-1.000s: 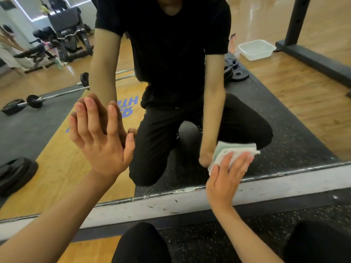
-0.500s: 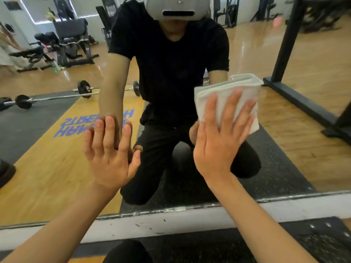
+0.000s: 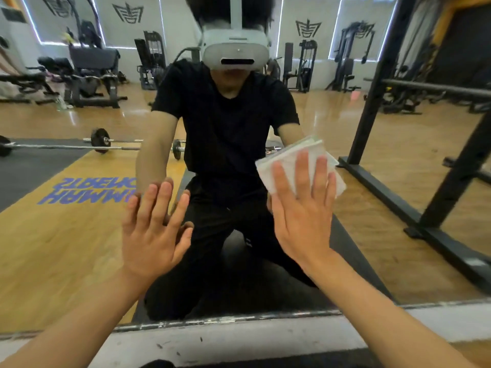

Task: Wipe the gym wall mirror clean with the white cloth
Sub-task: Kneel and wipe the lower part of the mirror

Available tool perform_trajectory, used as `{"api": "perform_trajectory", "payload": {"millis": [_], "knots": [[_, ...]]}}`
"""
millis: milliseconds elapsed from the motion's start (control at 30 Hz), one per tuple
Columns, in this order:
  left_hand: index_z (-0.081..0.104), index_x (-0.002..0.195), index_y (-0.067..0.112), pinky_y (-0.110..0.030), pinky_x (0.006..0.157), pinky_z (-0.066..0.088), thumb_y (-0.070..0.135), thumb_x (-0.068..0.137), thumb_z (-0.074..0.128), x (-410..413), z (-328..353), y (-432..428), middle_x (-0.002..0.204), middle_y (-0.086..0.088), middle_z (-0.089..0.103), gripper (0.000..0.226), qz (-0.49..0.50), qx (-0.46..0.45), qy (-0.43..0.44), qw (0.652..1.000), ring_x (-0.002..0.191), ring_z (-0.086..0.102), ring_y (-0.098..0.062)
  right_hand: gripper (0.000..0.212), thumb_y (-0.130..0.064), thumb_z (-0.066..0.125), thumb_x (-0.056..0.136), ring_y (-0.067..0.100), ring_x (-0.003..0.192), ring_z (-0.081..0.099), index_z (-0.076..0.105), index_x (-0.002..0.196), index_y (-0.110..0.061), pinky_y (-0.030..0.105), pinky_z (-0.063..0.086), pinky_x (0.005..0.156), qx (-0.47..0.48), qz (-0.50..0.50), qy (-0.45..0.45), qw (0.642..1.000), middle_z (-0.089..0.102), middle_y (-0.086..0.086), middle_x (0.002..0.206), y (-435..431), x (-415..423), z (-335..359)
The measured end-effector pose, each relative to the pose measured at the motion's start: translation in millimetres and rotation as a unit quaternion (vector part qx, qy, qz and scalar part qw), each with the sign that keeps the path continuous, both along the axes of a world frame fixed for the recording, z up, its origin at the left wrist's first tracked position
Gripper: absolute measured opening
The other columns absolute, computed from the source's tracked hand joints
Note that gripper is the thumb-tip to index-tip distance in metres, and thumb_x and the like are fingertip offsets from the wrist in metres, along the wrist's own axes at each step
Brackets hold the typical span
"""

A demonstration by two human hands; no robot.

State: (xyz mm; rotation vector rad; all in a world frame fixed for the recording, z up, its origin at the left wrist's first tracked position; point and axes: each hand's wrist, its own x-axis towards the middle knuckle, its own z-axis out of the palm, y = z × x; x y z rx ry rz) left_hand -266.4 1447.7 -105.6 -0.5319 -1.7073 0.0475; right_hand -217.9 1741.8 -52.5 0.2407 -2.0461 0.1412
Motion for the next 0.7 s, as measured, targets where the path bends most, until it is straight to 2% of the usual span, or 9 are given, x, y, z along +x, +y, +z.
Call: {"api": "perform_trajectory", "payload": {"millis": [67,133,233,333,400,500,600,700], "knots": [[0.025,0.168,0.018,-0.051,0.13,0.013,0.039,0.101,0.054,0,0,0,0.176,-0.013,0.013,0.076,0.004,0.001,0.002,1.0,0.163,0.013,-0.031,0.058,-0.038,0.027,0.112,0.033,0.161,-0.011,0.012,0.167,-0.029,0.053,-0.005,0.13,-0.012,0.007,0.027,1.0,-0.004,0.006,0.175,-9,-5,47],[0.025,0.168,0.019,-0.051,0.13,0.013,0.04,0.101,0.054,1,0,0,0.176,-0.013,0.015,0.076,0.003,-0.001,0.002,1.0,0.163,0.014,-0.031,0.056,-0.039,0.024,0.113,0.033,0.161,-0.009,0.014,0.167,-0.029,0.053,-0.005,0.13,-0.011,0.005,0.042,0.999,-0.005,0.005,0.174,-9,-6,54],[0.028,0.168,0.019,-0.051,0.131,0.013,0.041,0.1,0.054,-1,0,-1,0.175,-0.014,0.017,0.075,0.008,-0.005,0.004,1.0,0.163,0.016,-0.031,0.056,-0.041,0.025,0.114,0.035,0.162,-0.006,0.018,0.167,-0.027,0.054,-0.001,0.13,-0.02,-0.022,0.03,0.999,-0.005,0.006,0.176,9,-2,-2],[0.027,0.168,0.019,-0.05,0.131,0.013,0.041,0.102,0.05,-3,1,0,0.175,-0.014,0.017,0.073,0.01,-0.005,0.013,1.0,0.163,0.015,-0.031,0.053,-0.044,0.021,0.114,0.034,0.162,-0.006,0.021,0.165,-0.03,0.053,0.0,0.13,0.037,-0.045,-0.025,0.998,-0.005,0.005,0.177,38,10,-70],[0.028,0.168,0.019,-0.05,0.131,0.013,0.041,0.102,0.05,-2,1,2,0.175,-0.013,0.017,0.073,0.007,-0.002,0.012,1.0,0.163,0.015,-0.031,0.053,-0.044,0.023,0.114,0.032,0.163,-0.004,0.018,0.166,-0.033,0.052,0.002,0.131,0.089,-0.052,-0.029,0.994,-0.003,0.003,0.177,58,13,-73],[0.027,0.168,0.019,-0.051,0.13,0.015,0.04,0.099,0.053,-1,1,1,0.175,-0.013,0.018,0.076,0.002,0.002,0.006,1.0,0.163,0.017,-0.031,0.061,-0.04,0.033,0.112,0.034,0.162,-0.002,0.011,0.168,-0.033,0.053,0.004,0.131,0.122,-0.036,0.026,0.992,-0.001,0.007,0.177,62,2,-8],[0.028,0.167,0.018,-0.051,0.13,0.015,0.04,0.099,0.053,-1,2,2,0.175,-0.013,0.018,0.076,0.006,0.0,0.009,1.0,0.163,0.017,-0.032,0.055,-0.04,0.029,0.115,0.038,0.161,0.001,0.017,0.168,-0.028,0.054,0.003,0.131,0.062,-0.04,0.08,0.994,0.008,0.014,0.175,32,-9,93],[0.028,0.167,0.02,-0.05,0.13,0.015,0.04,0.1,0.054,1,3,3,0.175,-0.012,0.018,0.075,0.003,0.007,0.0,1.0,0.163,0.017,-0.031,0.057,-0.04,0.029,0.115,0.042,0.16,0.004,0.014,0.168,-0.027,0.054,-0.003,0.13,-0.026,-0.049,0.098,0.994,0.01,0.017,0.175,-21,-20,150]]}}
